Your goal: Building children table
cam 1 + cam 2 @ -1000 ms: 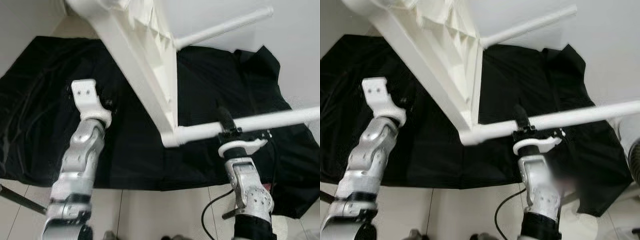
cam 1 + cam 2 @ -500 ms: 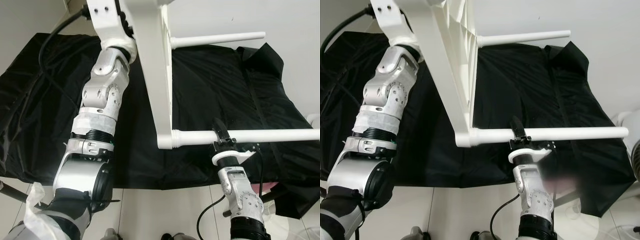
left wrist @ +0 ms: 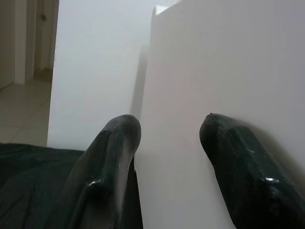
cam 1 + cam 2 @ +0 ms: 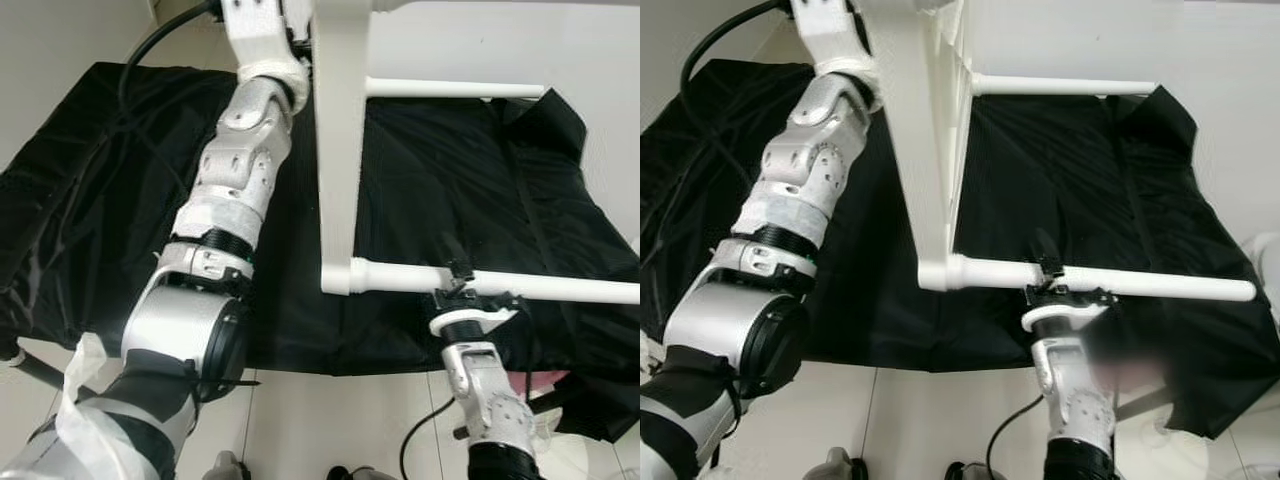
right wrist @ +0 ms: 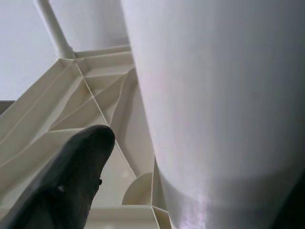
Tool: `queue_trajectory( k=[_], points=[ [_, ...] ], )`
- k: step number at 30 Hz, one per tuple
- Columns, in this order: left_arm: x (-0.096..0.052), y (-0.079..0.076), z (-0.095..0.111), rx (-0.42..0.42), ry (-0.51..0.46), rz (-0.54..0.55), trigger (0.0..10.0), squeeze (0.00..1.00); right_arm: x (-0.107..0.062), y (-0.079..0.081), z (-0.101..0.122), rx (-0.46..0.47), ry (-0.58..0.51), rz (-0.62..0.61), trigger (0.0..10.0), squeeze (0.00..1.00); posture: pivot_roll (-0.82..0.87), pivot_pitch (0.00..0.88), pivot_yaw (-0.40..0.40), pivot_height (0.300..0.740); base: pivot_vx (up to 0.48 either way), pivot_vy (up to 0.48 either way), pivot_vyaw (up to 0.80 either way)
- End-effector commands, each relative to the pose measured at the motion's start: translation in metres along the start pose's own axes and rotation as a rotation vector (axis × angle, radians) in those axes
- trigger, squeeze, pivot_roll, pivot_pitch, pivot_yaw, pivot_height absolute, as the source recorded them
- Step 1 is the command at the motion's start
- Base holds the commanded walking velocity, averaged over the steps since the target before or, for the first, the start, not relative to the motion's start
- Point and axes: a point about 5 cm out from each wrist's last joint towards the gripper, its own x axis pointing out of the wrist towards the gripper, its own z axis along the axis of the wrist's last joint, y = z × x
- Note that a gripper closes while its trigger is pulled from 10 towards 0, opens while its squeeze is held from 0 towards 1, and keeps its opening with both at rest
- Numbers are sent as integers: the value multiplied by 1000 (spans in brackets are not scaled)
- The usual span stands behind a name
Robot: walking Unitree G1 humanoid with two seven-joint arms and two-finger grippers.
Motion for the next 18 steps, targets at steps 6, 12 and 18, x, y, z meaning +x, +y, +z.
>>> queue_trajectory(
  k=[6, 12, 18],
  points=[
    [6, -20, 4, 38, -21, -115, 10000, 0, -40, -5, -9, 69, 1, -59, 10000, 125, -10, 130, -42, 740, 0, 0, 0],
    [9, -23, 7, 58, -33, -124, 10000, 0, -66, -9, 1, 54, -22, -115, 10000, 0, -15, 143, -28, 740, 0, 0, 0],
    [11, -24, 11, 71, -43, -135, 10000, 0, -89, -22, 6, 1, -33, -200, 10000, 0, -20, 153, -13, 740, 0, 0, 0]
  ],
)
